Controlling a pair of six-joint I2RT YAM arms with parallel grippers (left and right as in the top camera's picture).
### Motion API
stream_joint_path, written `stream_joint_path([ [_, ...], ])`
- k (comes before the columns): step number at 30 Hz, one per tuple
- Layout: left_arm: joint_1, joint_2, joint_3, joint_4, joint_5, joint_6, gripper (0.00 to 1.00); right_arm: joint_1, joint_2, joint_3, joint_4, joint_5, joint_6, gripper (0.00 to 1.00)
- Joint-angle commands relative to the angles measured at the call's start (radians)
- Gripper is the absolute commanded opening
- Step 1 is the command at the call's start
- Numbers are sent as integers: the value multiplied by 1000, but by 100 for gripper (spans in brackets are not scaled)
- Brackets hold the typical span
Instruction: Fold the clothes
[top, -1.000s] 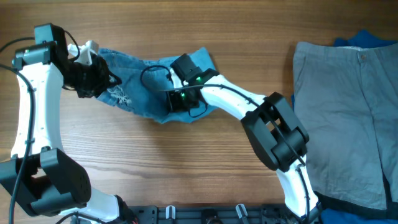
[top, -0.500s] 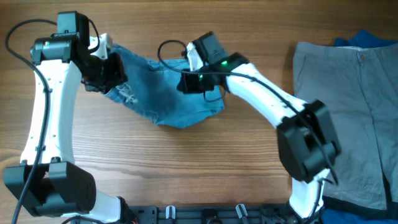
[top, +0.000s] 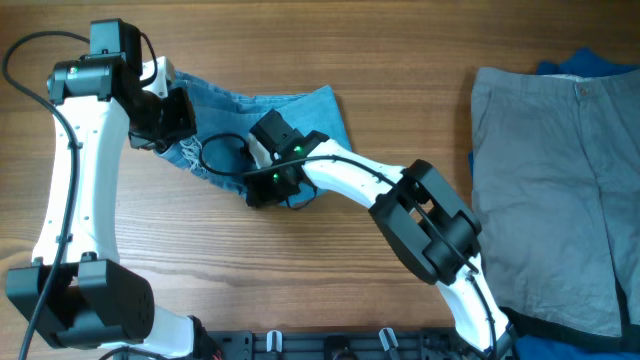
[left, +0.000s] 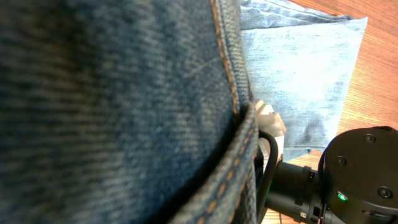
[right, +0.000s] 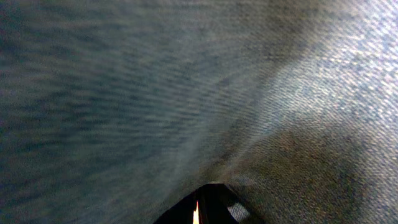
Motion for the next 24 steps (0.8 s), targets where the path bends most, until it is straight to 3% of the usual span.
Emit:
stream_joint_path([
  [1, 3, -34, 34, 11, 49, 16, 4, -47, -76, 7, -10, -29, -50, 4],
  [5, 2, -34, 34, 12, 55, 16, 4, -203, -266, 7, -85, -28, -56, 4],
  [8, -18, -34, 34, 24, 55, 16, 4, -309, -312, 7, -103, -3, -56, 5],
  [11, -66, -34, 33, 48, 55, 16, 4, -361, -281, -2, -134, 157, -55, 8],
  [15, -135, -31, 33, 65, 53, 16, 4, -368, -175, -2, -179, 182, -52, 6],
  [18, -187, -16, 33, 65, 11, 16, 4, -372, -109, -2, -224, 291, 57, 4],
  [24, -317, 91, 21, 134, -21, -7, 4, -404, -72, -2, -241, 298, 74, 4],
])
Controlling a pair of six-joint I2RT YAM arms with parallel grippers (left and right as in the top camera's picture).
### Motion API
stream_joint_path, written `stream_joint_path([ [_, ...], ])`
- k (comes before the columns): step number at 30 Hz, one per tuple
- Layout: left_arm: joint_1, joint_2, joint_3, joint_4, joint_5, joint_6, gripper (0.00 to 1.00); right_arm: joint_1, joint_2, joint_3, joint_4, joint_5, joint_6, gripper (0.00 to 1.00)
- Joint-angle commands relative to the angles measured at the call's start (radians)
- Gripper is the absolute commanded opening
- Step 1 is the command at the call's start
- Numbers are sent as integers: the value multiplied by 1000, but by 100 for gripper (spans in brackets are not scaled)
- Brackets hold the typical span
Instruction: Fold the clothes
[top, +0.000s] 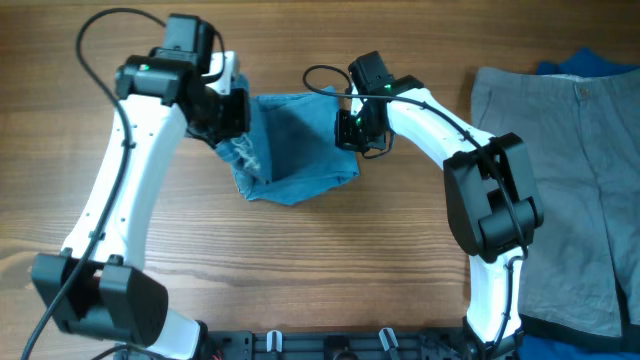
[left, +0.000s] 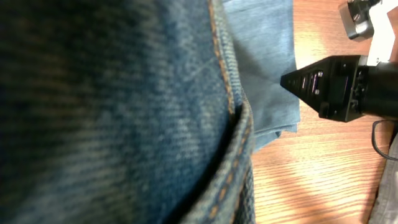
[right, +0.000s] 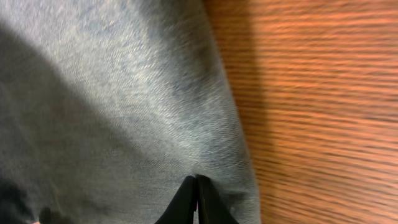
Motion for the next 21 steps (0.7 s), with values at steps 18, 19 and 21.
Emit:
stream_joint_path([
  [18, -108, 145, 146, 103, 50, -58, 100, -177, -356, 11, -69, -317, -401, 31],
  [19, -86, 149, 138, 74, 9, -58, 88, -142, -356, 11, -55, -316, -420, 31],
  [21, -47, 153, 95, 50, -7, -59, 52, -67, -355, 11, 2, -292, -422, 31],
])
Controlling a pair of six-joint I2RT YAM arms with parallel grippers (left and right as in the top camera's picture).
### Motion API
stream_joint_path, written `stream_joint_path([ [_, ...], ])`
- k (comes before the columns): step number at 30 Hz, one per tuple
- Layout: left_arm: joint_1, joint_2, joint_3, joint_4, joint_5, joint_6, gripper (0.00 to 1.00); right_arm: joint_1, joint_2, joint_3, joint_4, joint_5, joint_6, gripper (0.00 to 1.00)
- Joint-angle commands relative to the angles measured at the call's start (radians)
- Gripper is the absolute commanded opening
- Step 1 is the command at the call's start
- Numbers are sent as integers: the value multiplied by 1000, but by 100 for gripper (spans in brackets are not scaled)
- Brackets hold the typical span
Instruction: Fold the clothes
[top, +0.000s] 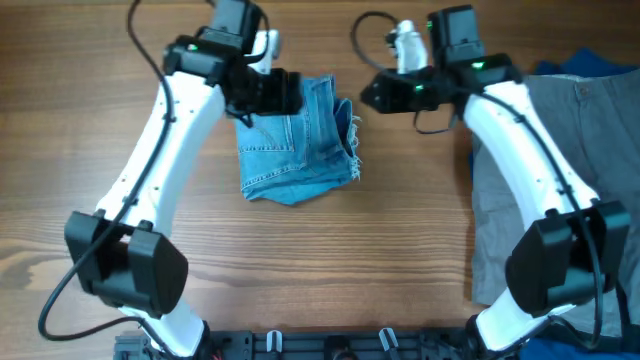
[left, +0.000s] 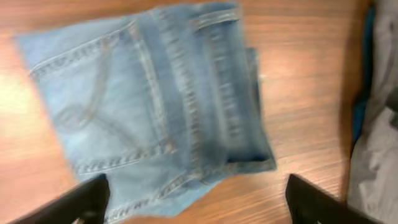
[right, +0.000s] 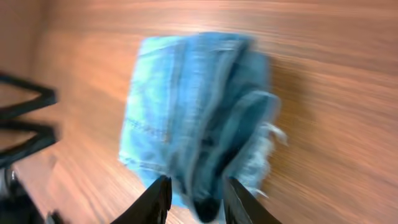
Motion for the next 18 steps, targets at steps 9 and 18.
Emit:
stream_joint_path([
  [9, 66, 64, -415, 180, 13, -2, 32, 181, 286, 5, -53, 194, 245, 5],
  [18, 81, 52, -468, 151, 280, -2, 58, 137, 346, 8, -147, 114, 231, 4],
])
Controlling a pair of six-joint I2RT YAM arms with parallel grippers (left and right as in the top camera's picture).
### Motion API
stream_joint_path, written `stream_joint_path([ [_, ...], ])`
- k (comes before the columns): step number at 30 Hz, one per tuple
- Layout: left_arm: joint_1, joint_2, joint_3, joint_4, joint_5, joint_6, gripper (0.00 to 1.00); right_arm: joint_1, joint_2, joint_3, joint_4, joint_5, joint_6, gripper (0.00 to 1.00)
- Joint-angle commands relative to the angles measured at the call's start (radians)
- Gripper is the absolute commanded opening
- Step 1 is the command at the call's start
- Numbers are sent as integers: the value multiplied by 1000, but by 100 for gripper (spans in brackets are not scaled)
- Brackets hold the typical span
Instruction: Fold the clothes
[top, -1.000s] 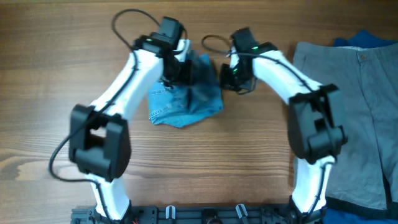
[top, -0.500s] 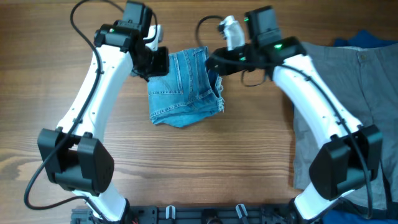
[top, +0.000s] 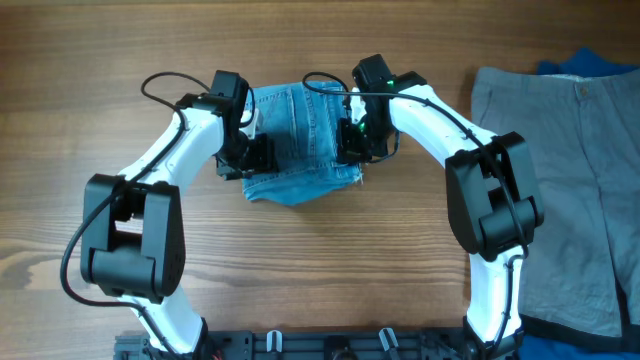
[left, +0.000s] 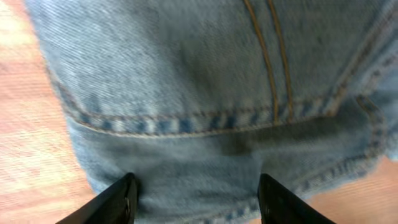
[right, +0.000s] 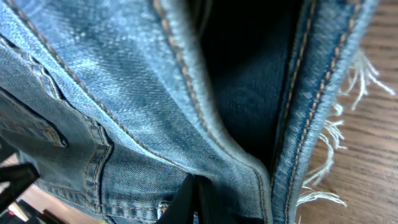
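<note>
A pair of blue denim shorts (top: 300, 140) lies folded in a compact block on the wooden table (top: 300, 270). My left gripper (top: 252, 155) is low at its left edge. In the left wrist view that gripper (left: 199, 200) stands open, its fingers (left: 118, 200) wide apart with a stitched denim seam (left: 205, 118) between them. My right gripper (top: 352, 140) is at the block's right edge by the frayed hem (right: 339, 124). It (right: 196, 202) is shut, its tips pinched into a denim fold.
Grey shorts (top: 560, 180) lie spread flat at the table's right side, on top of a darker blue garment (top: 585, 62). Both arms curve in from the table's near edge, and their cables loop over the denim.
Both grippers were open and raised off the folded denim. Now both are down at its sides: the left open across the left edge, the right shut on the right edge. The denim block barely shifted.
The denim lay crumpled at the left with both grippers shut on it. Then it hung between them nearer the middle. Then it lay folded, with both grippers open and clear of it. Now both are back on its edges.
</note>
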Motion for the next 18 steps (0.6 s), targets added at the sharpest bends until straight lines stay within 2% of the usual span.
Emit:
stream_joint_path([
  [1, 3, -9, 13, -71, 262, 4, 58, -4, -46, -11, -17, 17, -57, 4],
  [2, 3, -14, 13, -90, 341, 4, 56, -4, -113, -11, -17, 26, -87, 5],
  [5, -7, -13, 8, -92, 373, -12, 53, -3, -258, -11, -10, 71, -103, 6],
  [7, -30, -13, 2, -108, 372, -72, 41, -3, -327, -11, -7, 105, -102, 9],
  [9, -63, -13, 1, -108, 265, -140, 38, -3, -367, -11, -13, 117, -103, 10],
  [12, -97, -9, -44, -100, -6, -300, 11, -3, -370, -11, -27, 117, -103, 10],
  [13, -99, -8, -79, -87, -63, -356, 8, -3, -370, -11, -36, 117, -102, 10],
  [15, -84, -8, -177, -3, -116, -456, 4, -3, -370, -11, -50, 118, -103, 10],
  [18, 19, -8, -289, 187, -117, -520, 4, -3, -370, -13, -48, 117, -103, 10],
])
